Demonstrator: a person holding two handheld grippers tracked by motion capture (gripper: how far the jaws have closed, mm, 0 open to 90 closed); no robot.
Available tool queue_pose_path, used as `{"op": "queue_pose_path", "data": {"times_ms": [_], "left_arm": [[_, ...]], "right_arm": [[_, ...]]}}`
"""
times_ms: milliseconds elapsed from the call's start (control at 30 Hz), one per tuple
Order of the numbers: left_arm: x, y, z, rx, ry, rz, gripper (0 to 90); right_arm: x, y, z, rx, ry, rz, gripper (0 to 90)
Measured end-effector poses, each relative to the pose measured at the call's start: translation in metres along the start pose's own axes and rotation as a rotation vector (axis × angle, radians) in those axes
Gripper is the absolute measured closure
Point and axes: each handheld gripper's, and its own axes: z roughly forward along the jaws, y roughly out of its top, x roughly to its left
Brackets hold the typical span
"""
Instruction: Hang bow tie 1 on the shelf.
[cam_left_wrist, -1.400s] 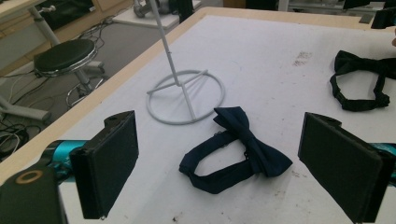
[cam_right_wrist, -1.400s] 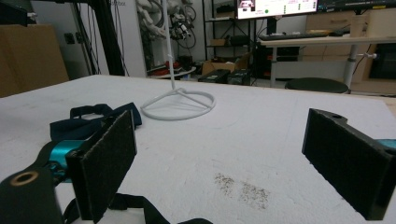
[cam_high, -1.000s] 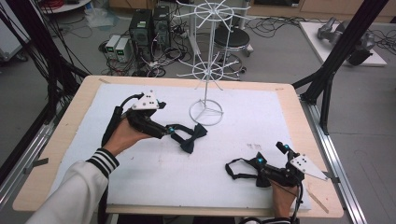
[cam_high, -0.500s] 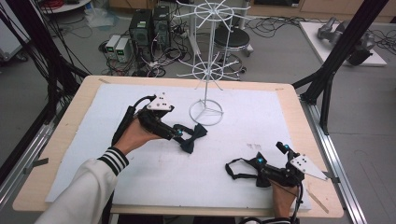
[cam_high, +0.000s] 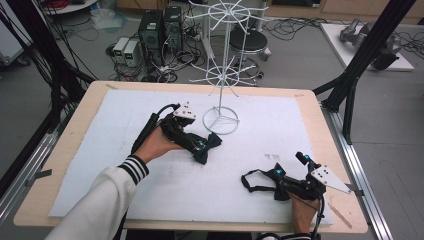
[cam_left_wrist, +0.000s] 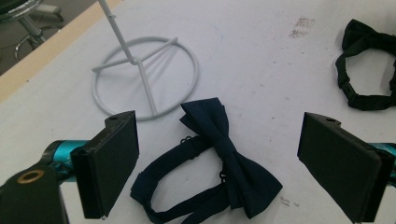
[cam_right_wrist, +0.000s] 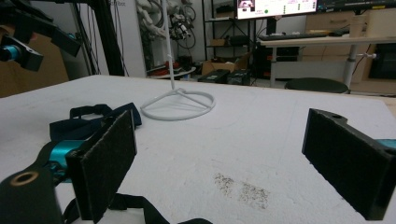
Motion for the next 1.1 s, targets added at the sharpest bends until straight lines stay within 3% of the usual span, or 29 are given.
{"op": "queue_pose_path", "data": {"times_ms": [167, 467, 800, 1100], "left_arm": [[0.0, 0.002, 0.012, 0.034, -0.016, -0.024, 13.2], [-0.003, 0.001, 0.03, 0.141, -0.013, -0.062, 15.1], [-0.005, -0.002, 0.047, 0.218, -0.008, -0.108, 18.1], [-0.004, -0.005, 0.056, 0.27, -0.007, -0.115, 22.6]], "right_arm": [[0.0, 0.0, 0.0, 0.0, 0.001, 0.002, 9.3], [0.0, 0.0, 0.0, -0.002, 0.0, 0.003, 9.3], [0.0, 0.0, 0.0, -0.005, 0.001, 0.006, 9.3], [-0.001, 0.0, -0.001, -0.004, -0.001, 0.009, 9.3]]}}
